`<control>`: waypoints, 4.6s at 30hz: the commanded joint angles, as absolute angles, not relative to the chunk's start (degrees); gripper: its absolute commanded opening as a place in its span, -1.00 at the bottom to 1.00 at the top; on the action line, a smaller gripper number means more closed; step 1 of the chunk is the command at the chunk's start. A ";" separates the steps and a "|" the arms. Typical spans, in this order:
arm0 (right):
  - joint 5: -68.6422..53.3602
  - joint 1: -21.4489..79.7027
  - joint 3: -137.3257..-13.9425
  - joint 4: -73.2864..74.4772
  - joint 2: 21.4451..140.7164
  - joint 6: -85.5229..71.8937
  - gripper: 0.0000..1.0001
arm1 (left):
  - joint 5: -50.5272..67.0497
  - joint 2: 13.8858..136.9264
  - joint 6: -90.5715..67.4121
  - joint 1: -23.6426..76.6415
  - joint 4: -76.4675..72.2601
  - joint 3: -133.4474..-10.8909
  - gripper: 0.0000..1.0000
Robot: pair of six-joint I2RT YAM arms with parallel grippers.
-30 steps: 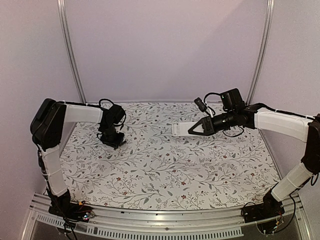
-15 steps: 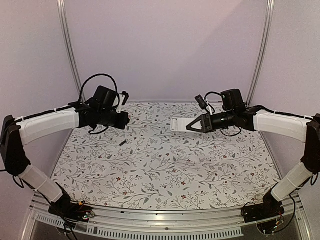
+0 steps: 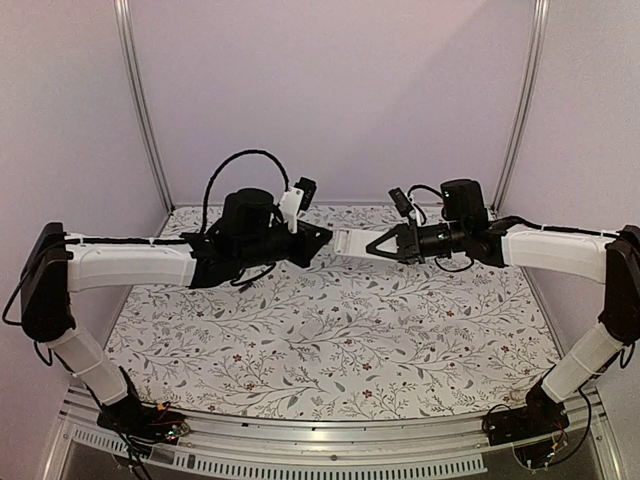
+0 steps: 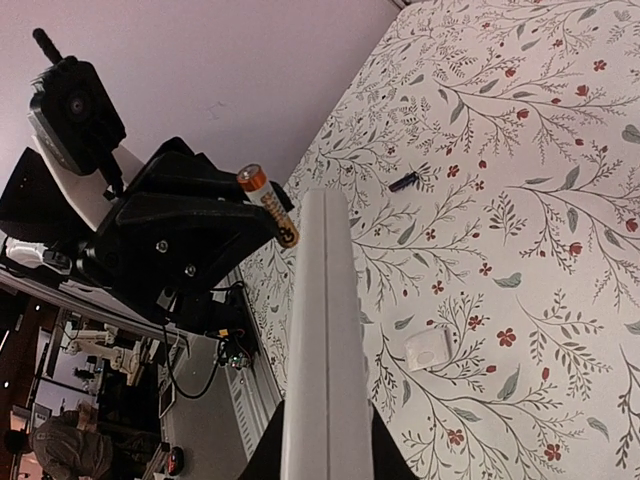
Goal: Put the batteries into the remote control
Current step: Place the battery in the battery compartment, then load the battery into the battery compartment.
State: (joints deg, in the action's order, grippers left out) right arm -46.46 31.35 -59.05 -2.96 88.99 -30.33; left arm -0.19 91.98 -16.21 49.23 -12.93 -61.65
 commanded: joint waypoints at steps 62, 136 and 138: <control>-51.26 30.70 -58.36 -13.89 91.35 -42.96 -1.00 | -10.39 95.25 -11.14 52.21 -16.80 -62.38 -0.52; -45.48 32.87 -57.94 -17.40 88.42 -36.97 -1.00 | 6.92 106.26 -76.32 47.11 -65.96 -52.37 0.65; -45.42 32.99 -57.92 -17.20 88.43 -36.67 -1.00 | 7.05 106.41 -76.43 47.11 -66.48 -52.39 0.61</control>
State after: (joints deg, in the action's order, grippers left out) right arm -46.04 32.34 -57.36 -15.97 89.45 -38.04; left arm 6.85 105.62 -75.77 46.52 -63.68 -50.87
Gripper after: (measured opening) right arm 0.151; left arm 0.819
